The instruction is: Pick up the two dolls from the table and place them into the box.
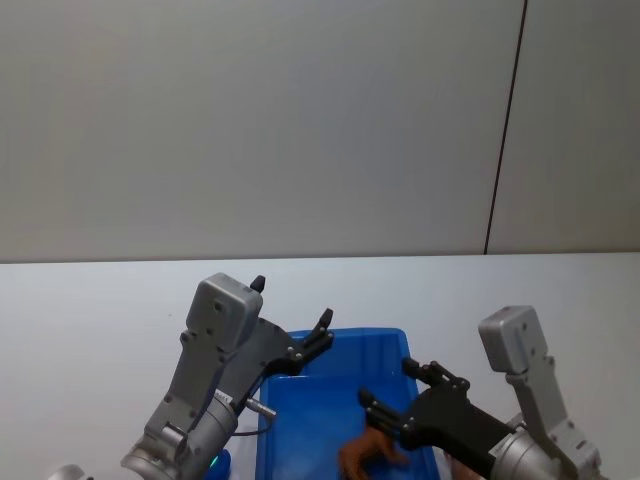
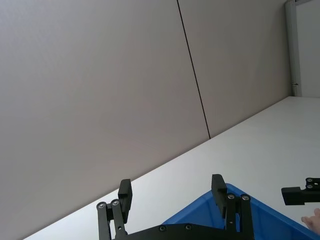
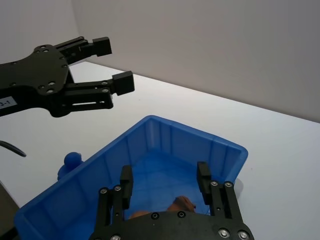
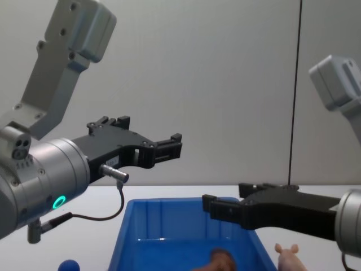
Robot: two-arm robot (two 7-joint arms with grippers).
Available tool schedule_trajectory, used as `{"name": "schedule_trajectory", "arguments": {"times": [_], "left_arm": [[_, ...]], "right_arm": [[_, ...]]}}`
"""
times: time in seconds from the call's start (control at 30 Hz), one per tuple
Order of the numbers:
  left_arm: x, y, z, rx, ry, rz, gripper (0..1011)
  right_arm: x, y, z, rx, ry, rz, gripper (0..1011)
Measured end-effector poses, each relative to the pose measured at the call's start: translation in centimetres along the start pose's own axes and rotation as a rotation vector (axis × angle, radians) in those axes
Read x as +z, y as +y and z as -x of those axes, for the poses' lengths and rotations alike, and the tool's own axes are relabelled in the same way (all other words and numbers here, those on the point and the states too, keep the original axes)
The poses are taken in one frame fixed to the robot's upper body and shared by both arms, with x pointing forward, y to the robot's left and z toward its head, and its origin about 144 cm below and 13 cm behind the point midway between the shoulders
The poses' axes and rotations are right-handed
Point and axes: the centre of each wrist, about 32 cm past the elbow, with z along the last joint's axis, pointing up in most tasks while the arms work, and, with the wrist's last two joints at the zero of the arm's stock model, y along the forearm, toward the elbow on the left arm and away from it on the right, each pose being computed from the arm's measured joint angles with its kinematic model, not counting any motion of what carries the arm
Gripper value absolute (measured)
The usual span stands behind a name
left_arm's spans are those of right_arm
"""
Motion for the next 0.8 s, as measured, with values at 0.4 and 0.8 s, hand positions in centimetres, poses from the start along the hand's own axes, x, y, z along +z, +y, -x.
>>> {"name": "schedule_trajectory", "arguments": {"times": [0.4,0.8], "left_arm": [[0.0,0.0,0.0,0.000,0.000,0.000,1001],[0.0,0.0,0.0,0.000,0.000,0.000,1001]], "right_arm": [[0.0,-1.0,-0.1,-0.099,0.001,-0.006,1001],[-0.1,-3.7,0.7,-0.237,-0.008,0.017,1001]]}}
